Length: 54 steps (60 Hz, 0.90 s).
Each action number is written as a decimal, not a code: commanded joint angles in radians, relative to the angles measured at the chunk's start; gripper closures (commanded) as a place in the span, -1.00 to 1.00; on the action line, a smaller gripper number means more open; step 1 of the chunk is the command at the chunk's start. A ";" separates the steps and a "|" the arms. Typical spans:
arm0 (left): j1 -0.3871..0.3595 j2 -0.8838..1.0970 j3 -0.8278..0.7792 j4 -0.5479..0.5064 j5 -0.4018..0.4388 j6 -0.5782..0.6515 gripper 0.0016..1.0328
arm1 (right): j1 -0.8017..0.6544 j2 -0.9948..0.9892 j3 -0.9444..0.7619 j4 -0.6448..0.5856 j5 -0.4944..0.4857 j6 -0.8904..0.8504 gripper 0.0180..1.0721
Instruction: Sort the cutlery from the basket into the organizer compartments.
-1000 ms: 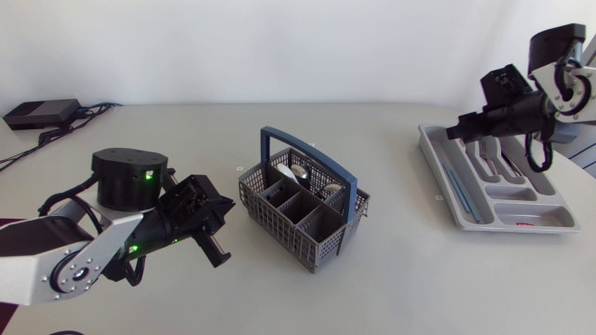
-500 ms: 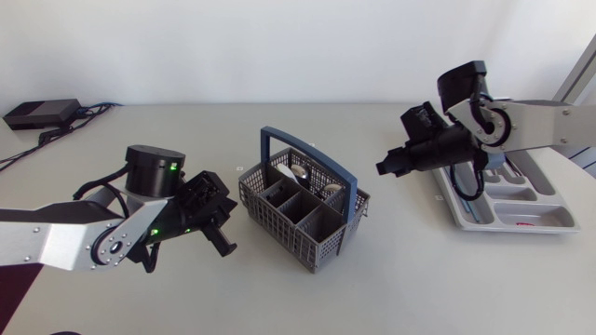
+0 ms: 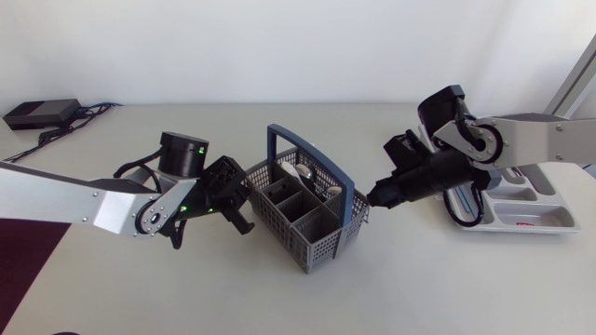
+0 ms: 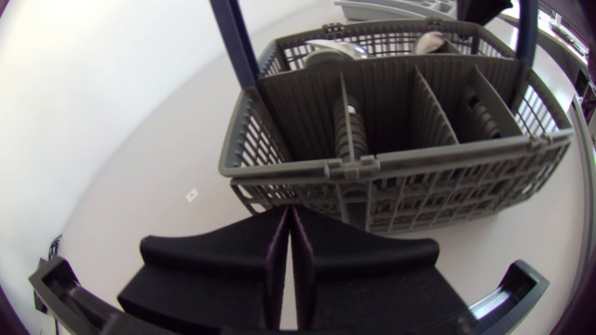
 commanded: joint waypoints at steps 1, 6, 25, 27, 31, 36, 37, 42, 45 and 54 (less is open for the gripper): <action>0.007 0.065 0.054 0.012 0.024 -0.024 0.94 | 0.041 -0.056 -0.050 -0.024 -0.026 0.018 0.89; 0.015 0.090 0.086 0.018 0.041 -0.030 0.94 | 0.084 -0.088 -0.080 -0.028 -0.026 0.025 0.89; 0.050 0.154 0.185 -0.014 0.090 -0.032 0.94 | 0.211 -0.183 -0.129 -0.064 -0.035 0.023 0.89; 0.064 0.142 0.177 -0.019 0.090 -0.018 0.94 | 0.210 -0.198 -0.128 -0.064 -0.029 0.026 0.89; 0.091 0.096 0.149 -0.035 0.090 0.013 0.94 | 0.181 -0.221 -0.113 -0.073 -0.026 0.023 0.89; 0.111 -0.005 0.076 -0.051 0.097 0.057 0.94 | 0.115 -0.226 -0.090 -0.067 -0.020 0.018 0.89; 0.113 -0.025 0.063 -0.054 0.097 0.065 0.94 | 0.101 -0.218 -0.080 -0.064 -0.020 0.014 0.89; 0.113 -0.156 -0.018 -0.097 0.117 0.095 0.94 | 0.029 -0.162 -0.039 -0.031 -0.023 0.006 0.89; 0.104 -0.238 -0.065 -0.126 0.123 0.111 0.94 | 0.001 -0.114 -0.007 -0.010 -0.020 0.006 0.89; 0.045 -0.459 -0.162 -0.265 0.154 0.126 0.94 | -0.053 0.038 0.081 0.079 -0.013 0.025 0.89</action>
